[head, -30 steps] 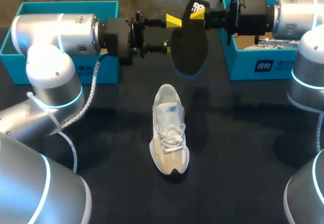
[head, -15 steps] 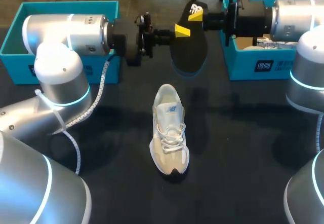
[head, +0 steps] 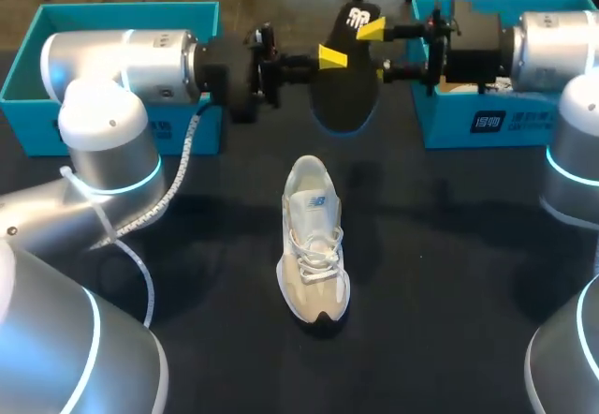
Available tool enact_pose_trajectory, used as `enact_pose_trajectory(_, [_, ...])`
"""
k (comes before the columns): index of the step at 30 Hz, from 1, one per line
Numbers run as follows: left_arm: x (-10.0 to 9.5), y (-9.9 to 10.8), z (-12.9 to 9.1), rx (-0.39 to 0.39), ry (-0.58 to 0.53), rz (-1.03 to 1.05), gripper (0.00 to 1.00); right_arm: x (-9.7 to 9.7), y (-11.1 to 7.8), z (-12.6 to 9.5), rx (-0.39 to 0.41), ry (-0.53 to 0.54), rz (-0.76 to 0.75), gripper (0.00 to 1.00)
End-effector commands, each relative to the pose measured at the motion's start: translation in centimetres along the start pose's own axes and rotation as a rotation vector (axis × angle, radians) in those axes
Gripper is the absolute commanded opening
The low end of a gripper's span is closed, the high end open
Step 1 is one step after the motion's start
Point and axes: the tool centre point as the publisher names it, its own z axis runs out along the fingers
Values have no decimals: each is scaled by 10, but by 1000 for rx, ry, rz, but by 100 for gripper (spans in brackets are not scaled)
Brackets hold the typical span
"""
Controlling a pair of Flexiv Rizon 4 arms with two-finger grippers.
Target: Take the shoe out of the shoebox, open the shoe tongue, remove and reinsert the insole, then place the shoe into the shoebox
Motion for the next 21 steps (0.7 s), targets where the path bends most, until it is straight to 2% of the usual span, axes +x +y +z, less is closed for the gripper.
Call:
enact_pose_trajectory(1, [2, -6, -12, -13, 8, -3, 0, -5, -18, -32, -12, 0, -22, 100])
enact_pose_trajectory(7, [0, -8, -21, -28, -1, -8, 0, -8, -31, -54, 12, -21, -59, 100])
enact_pose_trajectory(12, [1, -11, -26, -11, 22, 3, 0, -11, -35, -66, 69, -57, -78, 100])
enact_pose_trajectory(21, [0, -7, -27, -24, 33, 10, 0, -13, -33, -74, 52, -75, -119, 100])
